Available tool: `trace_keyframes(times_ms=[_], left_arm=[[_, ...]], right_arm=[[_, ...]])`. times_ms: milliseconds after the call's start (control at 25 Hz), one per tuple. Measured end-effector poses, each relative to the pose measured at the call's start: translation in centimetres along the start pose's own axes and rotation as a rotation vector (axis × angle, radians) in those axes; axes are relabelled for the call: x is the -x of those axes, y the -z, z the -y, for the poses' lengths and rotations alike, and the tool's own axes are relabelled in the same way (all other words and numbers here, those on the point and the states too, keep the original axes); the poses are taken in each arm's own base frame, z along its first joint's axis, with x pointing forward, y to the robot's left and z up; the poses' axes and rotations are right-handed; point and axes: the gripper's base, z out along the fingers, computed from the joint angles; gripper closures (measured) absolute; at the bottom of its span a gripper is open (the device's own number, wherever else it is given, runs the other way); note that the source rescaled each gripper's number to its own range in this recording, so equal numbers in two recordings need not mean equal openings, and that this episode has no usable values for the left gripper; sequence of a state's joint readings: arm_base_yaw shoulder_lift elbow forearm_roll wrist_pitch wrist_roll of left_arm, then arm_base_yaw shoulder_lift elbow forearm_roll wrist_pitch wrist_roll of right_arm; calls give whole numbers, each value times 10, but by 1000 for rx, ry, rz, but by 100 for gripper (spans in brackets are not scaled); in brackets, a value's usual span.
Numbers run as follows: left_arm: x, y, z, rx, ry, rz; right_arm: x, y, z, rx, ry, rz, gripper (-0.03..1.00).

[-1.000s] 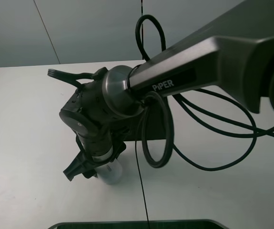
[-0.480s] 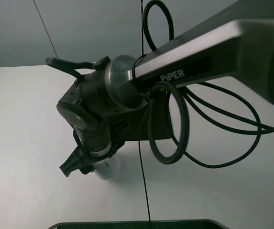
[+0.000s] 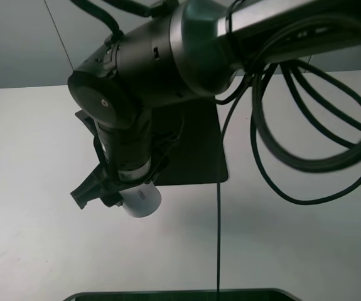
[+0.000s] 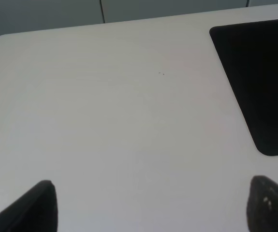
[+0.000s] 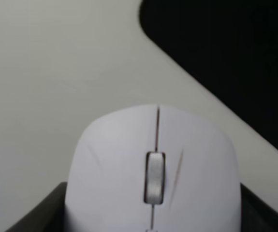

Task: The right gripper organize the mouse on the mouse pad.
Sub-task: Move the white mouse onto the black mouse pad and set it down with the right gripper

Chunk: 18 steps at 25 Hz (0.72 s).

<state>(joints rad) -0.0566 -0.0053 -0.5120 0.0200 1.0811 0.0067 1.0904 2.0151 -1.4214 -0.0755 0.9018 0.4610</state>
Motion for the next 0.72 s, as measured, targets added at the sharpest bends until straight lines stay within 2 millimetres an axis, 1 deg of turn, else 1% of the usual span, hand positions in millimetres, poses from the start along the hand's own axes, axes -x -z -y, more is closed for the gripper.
trace_keyframes(times_ms=[240, 520, 720], left_arm=[[0, 0, 0, 0, 0, 0], [0, 0, 0, 0, 0, 0], [0, 0, 0, 0, 0, 0]], right_arm=[[8, 21, 37, 30, -130, -25, 93], [20, 22, 83, 37, -265, -26, 93], [30, 21, 111, 41, -336, 40, 93]])
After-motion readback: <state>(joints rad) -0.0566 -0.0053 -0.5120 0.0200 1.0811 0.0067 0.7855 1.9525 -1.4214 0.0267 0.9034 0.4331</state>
